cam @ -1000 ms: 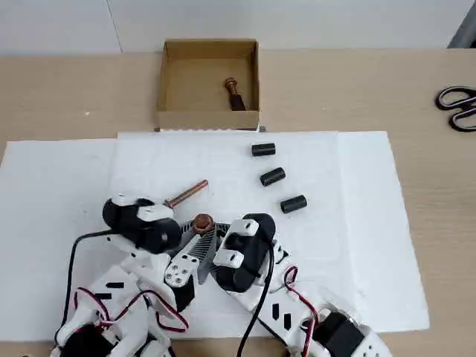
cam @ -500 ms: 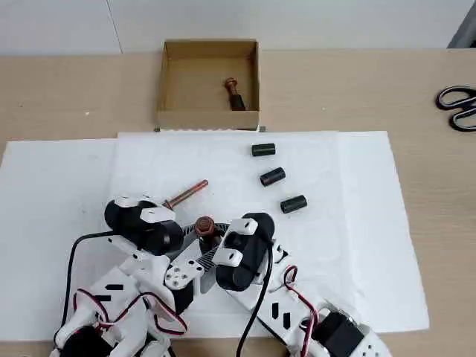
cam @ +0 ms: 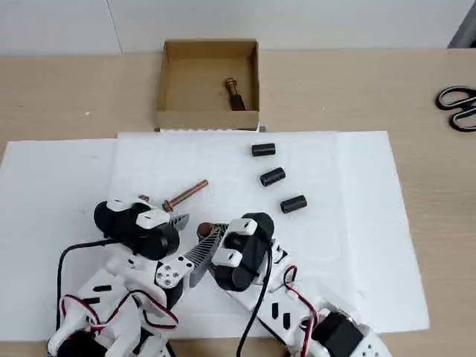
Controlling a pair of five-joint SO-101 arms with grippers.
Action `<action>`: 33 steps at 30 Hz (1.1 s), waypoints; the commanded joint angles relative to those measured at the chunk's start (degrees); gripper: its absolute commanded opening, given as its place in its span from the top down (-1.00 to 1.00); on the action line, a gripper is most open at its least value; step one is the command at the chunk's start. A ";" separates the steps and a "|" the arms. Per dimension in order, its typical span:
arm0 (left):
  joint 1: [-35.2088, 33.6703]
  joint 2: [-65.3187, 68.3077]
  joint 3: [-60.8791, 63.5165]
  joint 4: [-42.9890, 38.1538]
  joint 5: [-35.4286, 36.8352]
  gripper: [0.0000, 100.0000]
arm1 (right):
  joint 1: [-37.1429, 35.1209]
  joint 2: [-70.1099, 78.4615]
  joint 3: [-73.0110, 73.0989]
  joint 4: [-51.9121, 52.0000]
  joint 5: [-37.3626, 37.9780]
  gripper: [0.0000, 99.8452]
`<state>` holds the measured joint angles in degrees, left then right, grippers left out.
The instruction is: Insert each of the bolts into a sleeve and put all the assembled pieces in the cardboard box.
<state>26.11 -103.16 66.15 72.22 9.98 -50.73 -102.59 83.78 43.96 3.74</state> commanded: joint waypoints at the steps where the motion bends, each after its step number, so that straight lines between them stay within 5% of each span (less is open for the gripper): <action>1: 0.00 0.53 -3.03 0.18 -0.09 0.65 | -0.13 -0.40 -0.70 -1.63 0.62 0.99; 11: -0.44 0.26 -9.10 -0.26 -0.18 0.99 | 6.11 -0.40 -0.88 -1.63 0.53 0.99; 17: -15.65 0.18 -8.13 -1.93 -0.35 0.99 | 14.11 -0.48 -0.97 -1.63 0.18 0.99; 25: -32.09 0.09 7.78 -9.49 -0.09 0.99 | 29.05 -0.31 0.44 -1.01 -6.33 1.00; 33: -31.38 0.09 23.60 -21.71 -0.09 0.99 | 32.48 0.13 4.40 -2.68 -6.51 1.00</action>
<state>-6.15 -102.64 87.34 54.02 9.98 -19.08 -102.42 88.88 43.96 -1.98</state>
